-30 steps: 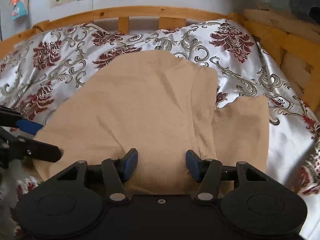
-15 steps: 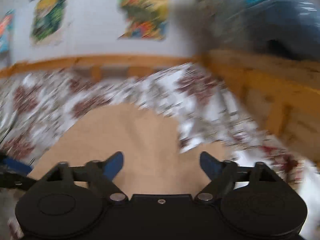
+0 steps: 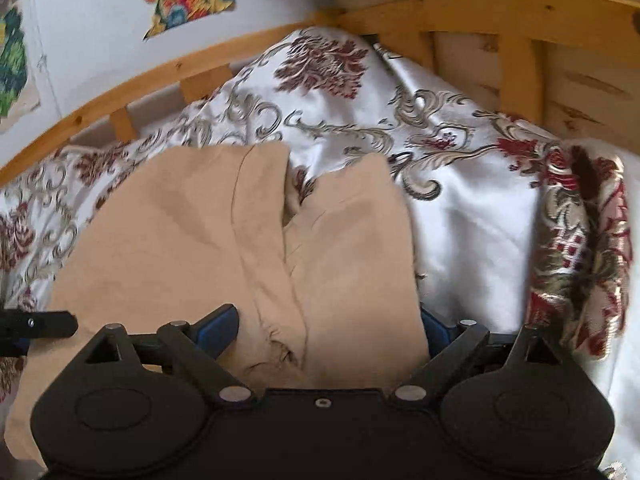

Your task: Fold large clothes

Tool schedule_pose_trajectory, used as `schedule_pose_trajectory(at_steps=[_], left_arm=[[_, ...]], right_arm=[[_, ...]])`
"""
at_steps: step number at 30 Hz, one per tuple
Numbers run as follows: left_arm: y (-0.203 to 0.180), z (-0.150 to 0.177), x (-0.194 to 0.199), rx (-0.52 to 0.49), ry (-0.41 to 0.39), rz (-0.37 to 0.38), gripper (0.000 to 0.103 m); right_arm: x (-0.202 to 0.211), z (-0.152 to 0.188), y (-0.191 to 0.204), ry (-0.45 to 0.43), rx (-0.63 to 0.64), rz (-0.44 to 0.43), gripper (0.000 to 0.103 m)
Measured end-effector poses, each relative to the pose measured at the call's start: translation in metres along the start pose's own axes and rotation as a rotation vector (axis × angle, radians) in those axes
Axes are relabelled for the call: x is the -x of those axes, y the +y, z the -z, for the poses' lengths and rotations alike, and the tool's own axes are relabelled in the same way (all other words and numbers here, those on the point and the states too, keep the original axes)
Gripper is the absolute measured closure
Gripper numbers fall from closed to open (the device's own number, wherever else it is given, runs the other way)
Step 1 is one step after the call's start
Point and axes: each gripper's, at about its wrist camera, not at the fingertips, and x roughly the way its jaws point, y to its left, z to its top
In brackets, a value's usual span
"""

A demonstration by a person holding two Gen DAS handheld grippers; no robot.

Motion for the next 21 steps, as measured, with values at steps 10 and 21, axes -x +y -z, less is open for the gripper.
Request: schedule_pose_trajectory(at_steps=[10,21], left_arm=[[0.003,-0.012,0.002,0.030,-0.012,-0.013,0.002],[0.012,-0.007,-0.002,0.089,-0.002,0.012,0.001]], right_arm=[[-0.003,0.000,-0.001,0.014,-0.007,0.005,0.008],[-0.008,0.004,0.007,0.032,0.035,0.003,0.001]])
